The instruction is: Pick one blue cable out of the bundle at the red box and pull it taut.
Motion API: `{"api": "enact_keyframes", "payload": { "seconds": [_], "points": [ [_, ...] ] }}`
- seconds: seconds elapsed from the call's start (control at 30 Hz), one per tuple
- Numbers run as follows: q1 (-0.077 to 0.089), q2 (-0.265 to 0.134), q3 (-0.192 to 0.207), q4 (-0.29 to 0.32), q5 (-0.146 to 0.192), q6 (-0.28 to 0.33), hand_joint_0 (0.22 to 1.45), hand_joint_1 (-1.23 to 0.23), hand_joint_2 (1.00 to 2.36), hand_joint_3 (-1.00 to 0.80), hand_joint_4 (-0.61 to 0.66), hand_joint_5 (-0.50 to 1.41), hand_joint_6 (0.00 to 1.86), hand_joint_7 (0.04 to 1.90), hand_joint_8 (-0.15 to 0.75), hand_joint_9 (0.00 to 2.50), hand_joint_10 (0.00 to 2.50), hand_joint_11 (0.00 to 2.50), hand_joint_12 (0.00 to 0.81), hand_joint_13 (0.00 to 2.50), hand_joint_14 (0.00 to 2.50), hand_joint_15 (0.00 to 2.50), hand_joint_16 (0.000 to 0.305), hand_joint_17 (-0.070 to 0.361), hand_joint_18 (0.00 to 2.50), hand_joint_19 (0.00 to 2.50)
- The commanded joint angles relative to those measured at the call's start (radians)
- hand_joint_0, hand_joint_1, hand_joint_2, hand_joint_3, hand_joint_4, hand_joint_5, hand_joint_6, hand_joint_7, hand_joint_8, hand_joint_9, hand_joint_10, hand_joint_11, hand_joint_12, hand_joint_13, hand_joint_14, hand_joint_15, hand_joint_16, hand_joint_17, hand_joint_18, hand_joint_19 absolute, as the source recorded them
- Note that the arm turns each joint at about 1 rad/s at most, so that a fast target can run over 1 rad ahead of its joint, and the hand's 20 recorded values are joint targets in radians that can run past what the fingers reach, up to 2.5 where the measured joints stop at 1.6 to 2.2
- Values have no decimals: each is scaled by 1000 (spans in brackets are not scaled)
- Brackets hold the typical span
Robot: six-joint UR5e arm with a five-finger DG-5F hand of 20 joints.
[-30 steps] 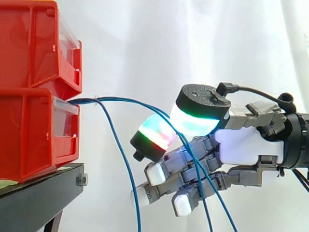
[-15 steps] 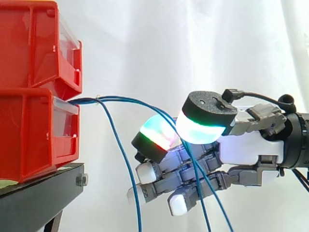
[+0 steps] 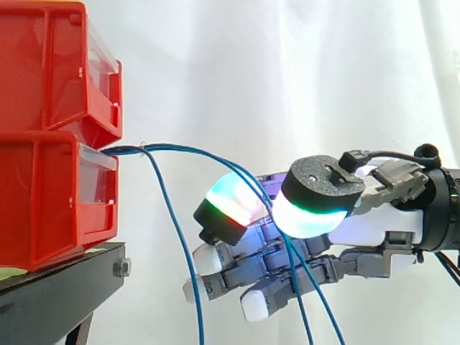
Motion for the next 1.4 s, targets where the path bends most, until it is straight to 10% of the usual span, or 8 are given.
{"api": "enact_keyframes", "payload": {
  "seconds": [0.0, 1.37],
  "points": [
    [1, 1, 0, 0, 0, 0, 716, -1029, 1006, -424, 184, -226, 881, 875, 246, 420, 10, 582, 385, 227, 4, 147, 59, 132, 592, 417],
    [1, 0, 0, 0, 0, 0, 600, -660, 1009, -390, 170, -133, 817, 1043, 318, 716, 13, 590, 389, 367, 7, 199, 58, 131, 699, 532]
  ]
}}
